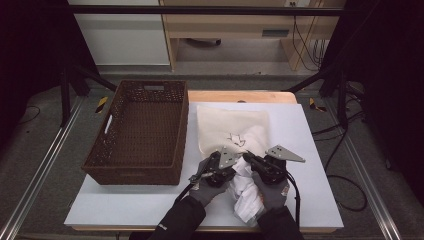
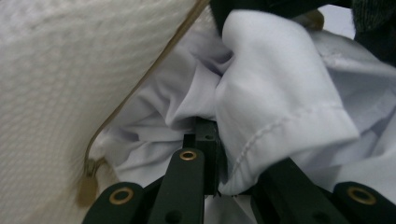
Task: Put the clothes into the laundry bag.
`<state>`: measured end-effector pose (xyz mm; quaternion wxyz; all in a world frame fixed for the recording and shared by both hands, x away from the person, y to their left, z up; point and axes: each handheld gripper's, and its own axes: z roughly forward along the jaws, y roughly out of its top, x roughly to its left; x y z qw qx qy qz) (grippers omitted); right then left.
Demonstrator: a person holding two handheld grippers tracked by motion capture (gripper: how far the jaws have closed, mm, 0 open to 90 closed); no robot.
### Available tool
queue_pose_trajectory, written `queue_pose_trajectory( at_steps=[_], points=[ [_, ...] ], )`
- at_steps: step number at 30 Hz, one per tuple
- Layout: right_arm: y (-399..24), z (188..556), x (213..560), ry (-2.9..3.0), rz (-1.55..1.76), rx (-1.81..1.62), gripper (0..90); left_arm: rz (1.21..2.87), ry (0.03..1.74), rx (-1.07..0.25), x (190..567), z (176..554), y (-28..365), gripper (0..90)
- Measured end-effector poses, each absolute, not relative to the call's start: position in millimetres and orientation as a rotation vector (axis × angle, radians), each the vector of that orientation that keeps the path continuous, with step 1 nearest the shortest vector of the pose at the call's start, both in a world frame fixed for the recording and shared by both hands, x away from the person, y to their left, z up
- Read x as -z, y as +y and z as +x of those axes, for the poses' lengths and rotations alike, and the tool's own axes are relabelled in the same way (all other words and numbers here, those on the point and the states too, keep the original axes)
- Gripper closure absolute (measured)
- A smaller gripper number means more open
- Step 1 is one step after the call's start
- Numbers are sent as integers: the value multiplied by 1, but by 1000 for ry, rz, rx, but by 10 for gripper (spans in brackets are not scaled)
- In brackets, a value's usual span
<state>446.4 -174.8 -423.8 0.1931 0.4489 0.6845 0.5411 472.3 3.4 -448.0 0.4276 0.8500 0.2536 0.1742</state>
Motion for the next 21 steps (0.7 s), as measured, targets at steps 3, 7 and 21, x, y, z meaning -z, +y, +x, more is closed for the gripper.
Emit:
queue_pose_trajectory(
  at_steps=[3, 7, 21],
  points=[
    [-175, 446, 423, 1916, 1259, -1523, 886, 2134, 687, -480, 457, 488, -2, 828],
    [-176, 446, 423, 1915, 1265, -1521, 886, 2123, 746, -515, 460, 499, 1, 800],
    [-178, 446, 423, 1912, 1267, -1505, 884, 2112, 697, -422, 428, 462, 63, 309]
  ],
)
